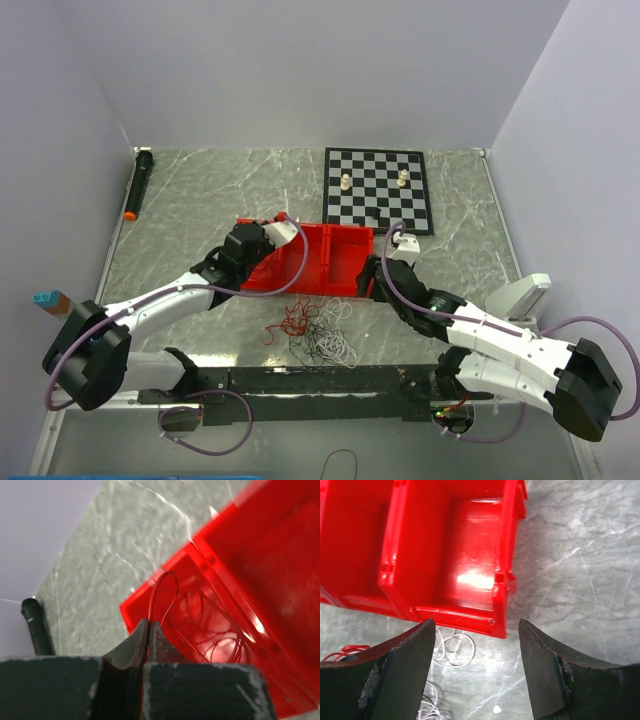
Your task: Untangle the cables
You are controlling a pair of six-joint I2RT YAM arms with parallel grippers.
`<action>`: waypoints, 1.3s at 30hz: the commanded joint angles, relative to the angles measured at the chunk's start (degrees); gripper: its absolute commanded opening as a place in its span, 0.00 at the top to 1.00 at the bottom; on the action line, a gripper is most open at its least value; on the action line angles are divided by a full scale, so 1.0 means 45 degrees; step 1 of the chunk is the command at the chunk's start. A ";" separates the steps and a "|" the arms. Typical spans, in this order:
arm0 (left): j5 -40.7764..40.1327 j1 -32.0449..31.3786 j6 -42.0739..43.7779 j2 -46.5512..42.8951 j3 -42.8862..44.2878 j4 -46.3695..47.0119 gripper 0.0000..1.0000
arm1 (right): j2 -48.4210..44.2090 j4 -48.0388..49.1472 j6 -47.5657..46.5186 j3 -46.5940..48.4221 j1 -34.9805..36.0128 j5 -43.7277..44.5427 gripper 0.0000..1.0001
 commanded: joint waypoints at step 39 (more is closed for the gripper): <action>1.2464 -0.1378 0.1527 0.0198 0.2210 -0.7903 0.35 | -0.1131 0.2157 -0.1884 -0.1140 -0.0331 -0.3268 0.28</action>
